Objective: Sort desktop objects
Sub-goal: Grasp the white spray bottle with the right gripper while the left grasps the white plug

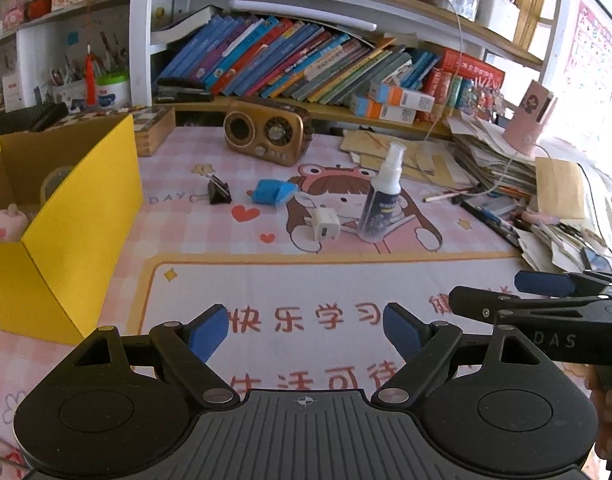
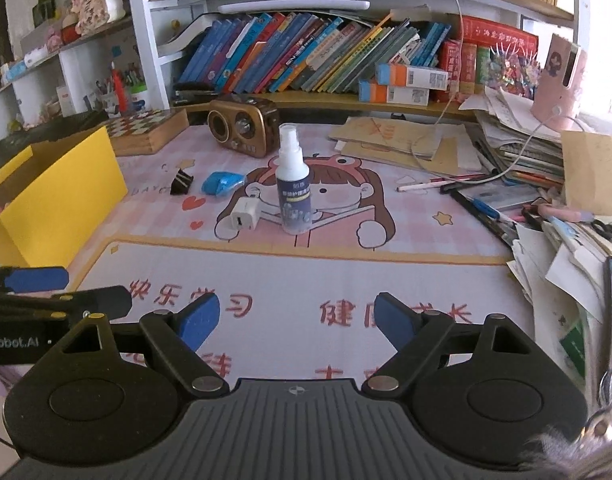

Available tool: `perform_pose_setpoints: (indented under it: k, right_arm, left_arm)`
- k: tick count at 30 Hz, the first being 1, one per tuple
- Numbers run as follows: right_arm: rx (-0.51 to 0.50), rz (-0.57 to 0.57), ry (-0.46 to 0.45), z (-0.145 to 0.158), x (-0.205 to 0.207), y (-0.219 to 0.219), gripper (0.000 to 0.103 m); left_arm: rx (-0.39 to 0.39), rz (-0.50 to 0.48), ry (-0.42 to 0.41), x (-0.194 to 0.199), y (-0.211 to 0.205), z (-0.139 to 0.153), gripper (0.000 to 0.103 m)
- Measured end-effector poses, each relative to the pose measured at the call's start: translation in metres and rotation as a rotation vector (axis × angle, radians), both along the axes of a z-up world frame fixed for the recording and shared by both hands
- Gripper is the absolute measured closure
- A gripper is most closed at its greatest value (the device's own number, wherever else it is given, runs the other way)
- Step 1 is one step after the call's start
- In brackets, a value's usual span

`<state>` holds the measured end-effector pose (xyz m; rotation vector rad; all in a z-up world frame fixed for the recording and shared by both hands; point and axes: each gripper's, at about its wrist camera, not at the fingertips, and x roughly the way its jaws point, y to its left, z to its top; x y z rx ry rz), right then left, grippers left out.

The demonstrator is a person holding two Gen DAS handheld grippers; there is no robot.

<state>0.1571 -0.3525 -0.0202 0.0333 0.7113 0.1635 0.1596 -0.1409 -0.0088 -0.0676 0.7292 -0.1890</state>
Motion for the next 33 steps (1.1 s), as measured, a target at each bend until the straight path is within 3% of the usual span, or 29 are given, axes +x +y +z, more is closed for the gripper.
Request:
perform_pose_setpoints:
  k: [14, 23, 33]
  right_arm:
    - [0.009, 0.084, -0.044, -0.007, 0.072, 0.004, 0.025]
    - [-0.027, 0.121, -0.067, -0.017, 0.13, 0.011, 0.039]
    - [-0.06, 0.149, 0.002, -0.045, 0.171, 0.016, 0.061]
  left_arm:
    - [0.046, 0.076, -0.002, 0.047, -0.005, -0.013, 0.017]
    - [0.064, 0.084, 0.005, 0.072, -0.012, -0.02, 0.017]
    - [0.065, 0.049, 0.017, 0.1, -0.026, -0.03, 0.018]
